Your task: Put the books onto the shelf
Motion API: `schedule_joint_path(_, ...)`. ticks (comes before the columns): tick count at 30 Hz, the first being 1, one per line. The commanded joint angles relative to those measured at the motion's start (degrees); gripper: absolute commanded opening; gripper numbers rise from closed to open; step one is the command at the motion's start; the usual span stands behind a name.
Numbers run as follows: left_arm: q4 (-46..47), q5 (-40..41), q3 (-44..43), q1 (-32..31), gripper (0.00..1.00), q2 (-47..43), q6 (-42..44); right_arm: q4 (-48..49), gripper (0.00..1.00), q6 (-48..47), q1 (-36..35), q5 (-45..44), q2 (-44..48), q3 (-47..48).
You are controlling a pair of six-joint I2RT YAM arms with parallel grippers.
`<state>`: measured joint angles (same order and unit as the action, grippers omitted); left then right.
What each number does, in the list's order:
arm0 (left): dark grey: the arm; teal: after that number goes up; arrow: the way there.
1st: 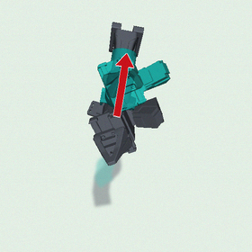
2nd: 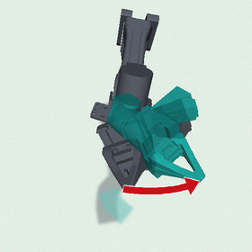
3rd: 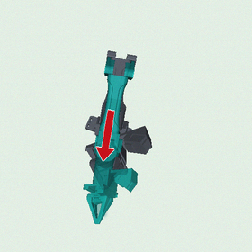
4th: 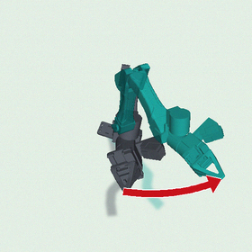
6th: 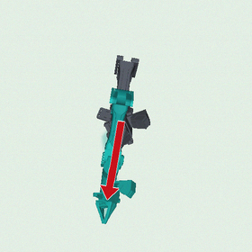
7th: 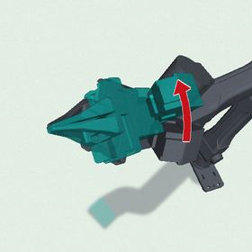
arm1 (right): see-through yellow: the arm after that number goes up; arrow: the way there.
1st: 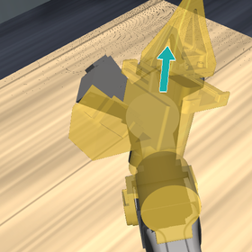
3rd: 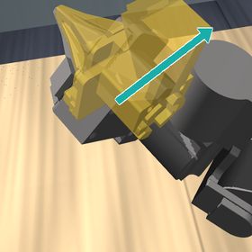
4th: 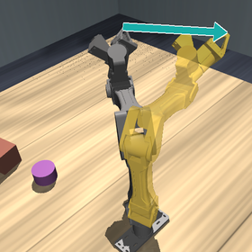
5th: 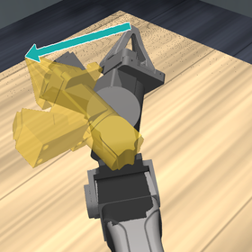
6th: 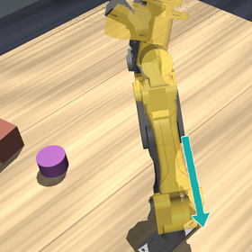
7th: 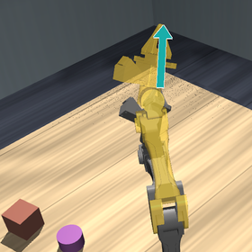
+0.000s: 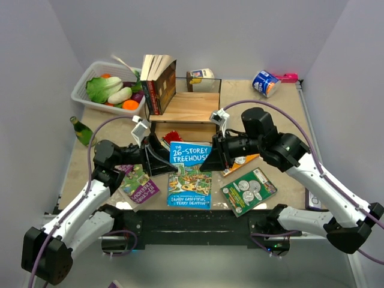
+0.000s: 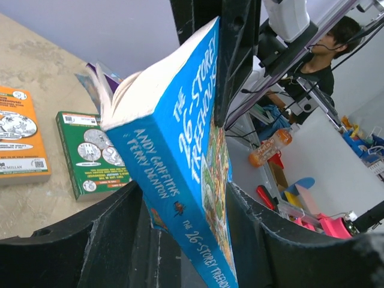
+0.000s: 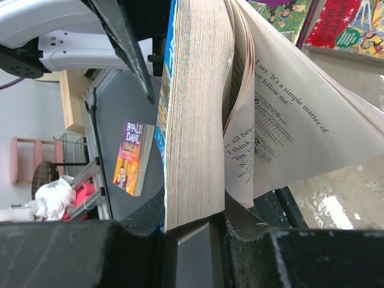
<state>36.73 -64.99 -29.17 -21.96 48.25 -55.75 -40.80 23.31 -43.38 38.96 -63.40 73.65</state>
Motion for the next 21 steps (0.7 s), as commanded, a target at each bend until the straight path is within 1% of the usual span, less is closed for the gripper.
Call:
schedule_joint_path(1,4.7,-1.7,0.7,-0.3,0.48,1.8,-2.1,0.2,0.00,-2.7,0.0,3.4,0.5,3.9)
schedule_joint_path(3,9.0,-1.7,0.9,-0.4,0.35,2.4,-3.9,0.1,0.00,-3.4,0.0,3.2,0.2,3.4)
schedule_joint_path(4,10.3,-1.9,0.8,-0.3,0.26,3.0,-4.6,-0.1,0.00,-3.7,0.0,3.3,0.2,3.2)
schedule_joint_path(7,12.9,-2.4,-0.3,-0.4,0.15,3.8,-6.7,-0.9,0.00,-4.8,0.1,3.2,-0.1,3.0)
schedule_joint_path(8,13.2,-2.5,-1.1,-0.4,0.15,4.0,-6.7,-1.2,0.00,-5.5,0.0,3.0,-0.2,3.1)
schedule_joint_path(9,13.3,-2.6,-1.5,-0.4,0.11,4.2,-6.7,-1.5,0.00,-5.7,0.0,2.7,-0.3,3.0)
schedule_joint_path(10,13.4,-2.8,-1.9,-0.5,0.03,4.5,-6.6,-1.8,0.00,-5.8,0.0,2.3,-0.4,3.1)
schedule_joint_path(11,13.4,-2.8,-2.6,-0.5,0.00,4.6,-6.6,-2.0,0.00,-5.9,0.0,1.0,-0.4,3.1)
schedule_joint_path(12,13.4,-2.8,-3.1,-0.5,0.00,4.7,-6.5,-2.1,0.10,-5.9,0.0,-0.1,-0.3,3.3)
schedule_joint_path(13,13.3,-2.2,-3.3,-0.5,0.00,4.1,-6.0,-2.7,0.34,-5.7,0.0,-2.3,-0.3,4.0)
schedule_joint_path(15,9.3,-0.8,-4.9,-0.5,0.00,3.0,-3.6,-3.6,0.46,-5.0,0.0,-9.5,0.5,5.2)
schedule_joint_path(16,6.1,1.7,-7.0,-0.4,0.00,1.3,1.2,-2.3,0.54,-2.8,0.0,-13.0,1.2,5.5)
schedule_joint_path(17,-1.7,3.2,-8.3,-0.4,0.00,0.5,4.2,-1.7,0.58,-2.0,0.0,-19.0,1.7,5.8)
schedule_joint_path(18,-5.5,4.9,-9.7,-0.4,0.00,-0.2,7.0,-1.0,0.61,-0.9,0.0,-21.8,2.3,6.7)
schedule_joint_path(19,-9.1,9.2,-12.6,-0.4,0.00,-1.3,11.9,0.2,0.63,1.2,0.0,-24.7,3.0,7.3)
schedule_joint_path(20,-14.6,11.1,-14.0,-0.4,0.00,-1.6,13.8,0.6,0.66,2.4,0.0,-28.0,3.3,7.9)
schedule_joint_path(21,-16.7,12.8,-15.3,-0.4,0.00,-1.7,15.3,1.0,0.69,3.5,0.0,-33.6,3.4,9.0)
